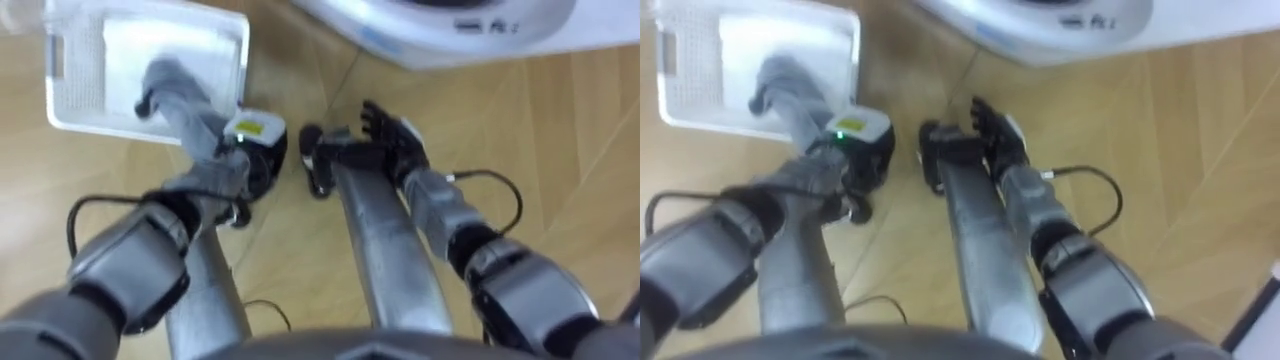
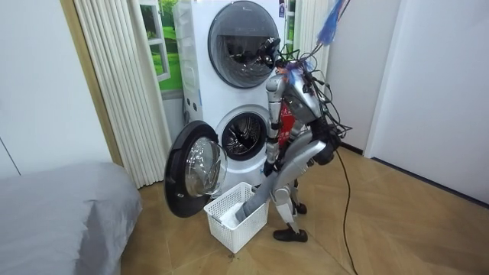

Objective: Put towel into washing machine

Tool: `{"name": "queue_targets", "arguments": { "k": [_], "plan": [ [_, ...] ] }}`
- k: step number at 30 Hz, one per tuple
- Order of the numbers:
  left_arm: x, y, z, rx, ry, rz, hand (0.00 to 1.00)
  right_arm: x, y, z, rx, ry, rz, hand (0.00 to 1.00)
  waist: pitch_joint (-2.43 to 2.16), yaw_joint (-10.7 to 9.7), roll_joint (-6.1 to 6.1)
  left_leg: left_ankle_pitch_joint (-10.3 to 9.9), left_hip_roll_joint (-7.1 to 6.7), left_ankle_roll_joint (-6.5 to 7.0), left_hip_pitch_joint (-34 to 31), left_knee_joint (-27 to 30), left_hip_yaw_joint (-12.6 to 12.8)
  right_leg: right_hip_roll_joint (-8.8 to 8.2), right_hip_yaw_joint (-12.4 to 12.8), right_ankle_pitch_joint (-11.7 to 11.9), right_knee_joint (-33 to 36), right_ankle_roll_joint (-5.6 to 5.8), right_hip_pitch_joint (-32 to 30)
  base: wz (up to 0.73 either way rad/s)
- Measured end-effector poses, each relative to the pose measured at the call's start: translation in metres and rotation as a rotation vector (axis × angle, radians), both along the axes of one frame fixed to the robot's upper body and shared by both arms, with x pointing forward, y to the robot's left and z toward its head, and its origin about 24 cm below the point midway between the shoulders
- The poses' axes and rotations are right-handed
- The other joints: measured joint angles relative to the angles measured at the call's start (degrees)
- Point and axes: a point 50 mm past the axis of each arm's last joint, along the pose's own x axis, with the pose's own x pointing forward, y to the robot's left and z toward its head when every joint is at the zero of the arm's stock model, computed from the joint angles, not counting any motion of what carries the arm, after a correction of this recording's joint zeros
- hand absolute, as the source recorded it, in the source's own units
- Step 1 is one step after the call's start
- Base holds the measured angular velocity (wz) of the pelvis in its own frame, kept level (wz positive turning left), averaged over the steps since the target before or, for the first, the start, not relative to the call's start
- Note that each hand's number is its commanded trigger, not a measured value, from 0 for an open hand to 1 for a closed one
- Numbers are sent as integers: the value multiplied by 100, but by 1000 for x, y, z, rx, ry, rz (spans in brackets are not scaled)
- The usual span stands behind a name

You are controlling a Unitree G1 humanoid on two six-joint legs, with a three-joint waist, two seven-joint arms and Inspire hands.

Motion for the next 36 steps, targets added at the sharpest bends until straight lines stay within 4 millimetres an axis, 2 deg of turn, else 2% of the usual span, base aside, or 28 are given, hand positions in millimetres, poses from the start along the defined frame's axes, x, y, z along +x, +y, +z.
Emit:
{"name": "queue_targets", "arguments": {
  "k": [4, 8, 10, 12, 15, 17, 20, 25, 26, 28, 32, 35, 36],
  "plan": [
    [-7, -2, -4, -59, -15, 30, 100, -14, -10, -11, -32, 43, -25, 0, -6, 198, 10, 11, -6, -11, 570, -328, 22, 11, -20, 33, -359, 27, 585, -3],
    [-12, 4, -6, -135, -64, 86, 100, -29, -23, -20, -83, 81, -29, 0, -17, 488, 25, 31, -4, -6, 1221, -685, 108, 8, -62, 61, -730, 58, 1229, -2],
    [-10, 7, -3, -160, -111, 116, 100, -32, -30, -22, -123, 86, -6, 0, -33, 593, 72, 40, -10, 4, 1425, -833, 131, -2, -83, 82, -887, 86, 1442, 0],
    [-6, 12, 2, -200, -185, 168, 100, -32, -37, -22, -160, 81, 14, 0, -62, 672, 149, 65, -28, 30, 1634, -981, 147, -9, -87, 109, -1060, 128, 1677, 0],
    [1, 15, 12, -254, -280, 217, 100, -32, -47, -21, -181, 81, 6, 0, -64, 761, 187, 139, -110, 76, 1940, -1219, 186, -90, -98, 130, -1242, 168, 1975, 9],
    [7, 16, 22, -297, -353, 223, 100, -31, -51, -20, -190, 80, -8, 0, -71, 814, 247, 159, -109, 87, 2038, -1294, 182, -109, -166, 139, -1358, 182, 2121, 16],
    [17, 13, 42, -422, -474, 282, 100, -31, -52, -20, -202, 74, -10, 0, -69, 837, 259, 237, -206, 121, 2152, -1448, 159, -220, -243, 130, -1423, 204, 2239, 19],
    [20, 4, 59, -591, -560, 338, 100, -30, -49, -17, -205, 47, 5, 0, -80, 948, 292, 283, -233, 129, 2259, -1566, 143, -254, -321, 141, -1544, 223, 2401, 12],
    [20, -1, 61, -653, -553, 370, 100, -30, -49, -17, -216, 46, 20, 0, -81, 945, 292, 348, -292, 151, 2282, -1636, 137, -323, -358, 140, -1556, 227, 2423, 26],
    [21, -5, 62, -761, -511, 445, 100, -28, -48, -16, -228, 42, 40, 0, -83, 961, 287, 405, -303, 174, 2324, -1710, 185, -380, -371, 144, -1577, 238, 2444, 18],
    [17, -8, 53, -951, -314, 587, 100, -29, -42, -18, -277, 41, 120, 0, -104, 1051, 282, 426, -301, 162, 2403, -1792, 168, -347, -384, 170, -1679, 242, 2561, 2],
    [11, -12, 44, -1044, -137, 611, 100, -29, -42, -18, -289, 46, 128, 0, -115, 1106, 279, 479, -327, 177, 2423, -1872, 164, -410, -403, 172, -1689, 247, 2561, 8],
    [7, -13, 39, -1077, -62, 619, 100, -28, -42, -18, -290, 51, 131, 0, -136, 1123, 286, 482, -327, 176, 2425, -1877, 163, -407, -403, 180, -1709, 253, 2562, 3]
  ]
}}
